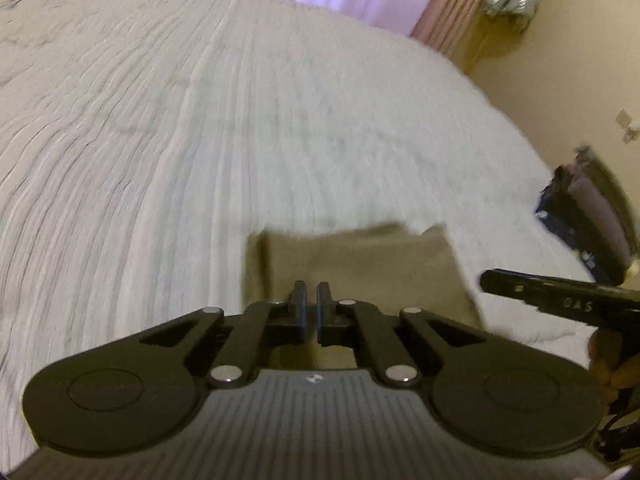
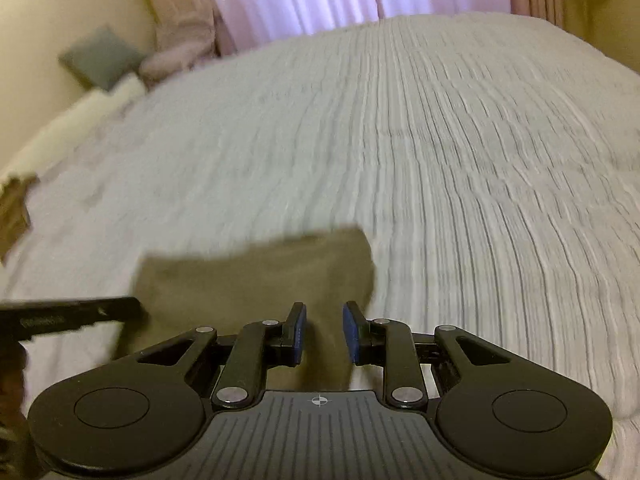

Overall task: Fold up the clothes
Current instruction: 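Set the folded olive-brown trousers flat on the bed with both tools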

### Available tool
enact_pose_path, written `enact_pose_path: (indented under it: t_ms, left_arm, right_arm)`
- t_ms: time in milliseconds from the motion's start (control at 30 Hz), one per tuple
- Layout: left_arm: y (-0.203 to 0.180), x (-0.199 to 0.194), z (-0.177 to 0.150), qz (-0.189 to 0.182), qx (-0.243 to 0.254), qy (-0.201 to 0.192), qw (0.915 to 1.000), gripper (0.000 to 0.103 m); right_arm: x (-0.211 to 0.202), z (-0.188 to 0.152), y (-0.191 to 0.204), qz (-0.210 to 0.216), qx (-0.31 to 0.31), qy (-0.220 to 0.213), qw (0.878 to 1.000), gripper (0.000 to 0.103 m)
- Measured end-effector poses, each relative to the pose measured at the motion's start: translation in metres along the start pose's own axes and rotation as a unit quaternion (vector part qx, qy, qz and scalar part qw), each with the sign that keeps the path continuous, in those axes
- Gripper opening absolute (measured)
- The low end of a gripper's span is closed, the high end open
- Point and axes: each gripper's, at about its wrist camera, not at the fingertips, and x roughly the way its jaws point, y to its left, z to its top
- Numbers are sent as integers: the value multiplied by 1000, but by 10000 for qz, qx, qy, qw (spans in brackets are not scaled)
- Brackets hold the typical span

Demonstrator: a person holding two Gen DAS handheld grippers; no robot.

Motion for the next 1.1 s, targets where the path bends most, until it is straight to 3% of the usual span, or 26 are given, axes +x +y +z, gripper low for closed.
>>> enact_pose_path:
  t_ms: [67, 167, 267, 367, 433, 567, 667, 767, 867, 967, 1100]
  left_arm:
    - [-6, 12, 6, -64, 196, 86, 9998, 2]
    - [-5, 37, 7, 166, 534, 242, 9981, 2]
    - [11, 41, 9, 164, 357, 139, 9991, 3]
    - [13, 32, 15, 160, 301, -85, 9994, 2]
    - [15, 23, 19, 135, 204, -299, 9993, 2]
    - [20, 16, 25, 245, 122, -330, 9991, 2]
    - [24, 10, 29, 328, 61, -353, 9988, 2]
    - [28, 5, 33, 412, 0, -376, 9984, 2]
    - [32, 0, 38, 495, -61, -399, 9980, 2]
    - [24, -8, 16, 507, -71, -57, 9987, 2]
    - [12, -18, -13, 522, -83, 401, 9978, 2]
  right_arm:
    - [7, 7, 6, 322, -99, 51, 9994, 26]
    - [36, 5, 21, 375, -757, 409, 9956, 26]
    - [50, 4, 15, -153, -1038, 325, 9940, 26]
    - [45, 14, -3, -486, -620, 162, 9968, 26]
    - [35, 23, -10, -469, -412, 50, 9980, 26]
    - [21, 30, -3, -256, -399, -93, 9988, 26]
    - [36, 26, -4, -160, -348, 167, 9991, 26]
    - [47, 21, -7, -533, -270, 275, 9978, 26]
    - [20, 22, -8, -722, -140, -108, 9972, 26]
    - [-13, 11, 6, -602, -48, -224, 9979, 26]
    - [-30, -20, 37, -429, -203, 103, 9988, 26]
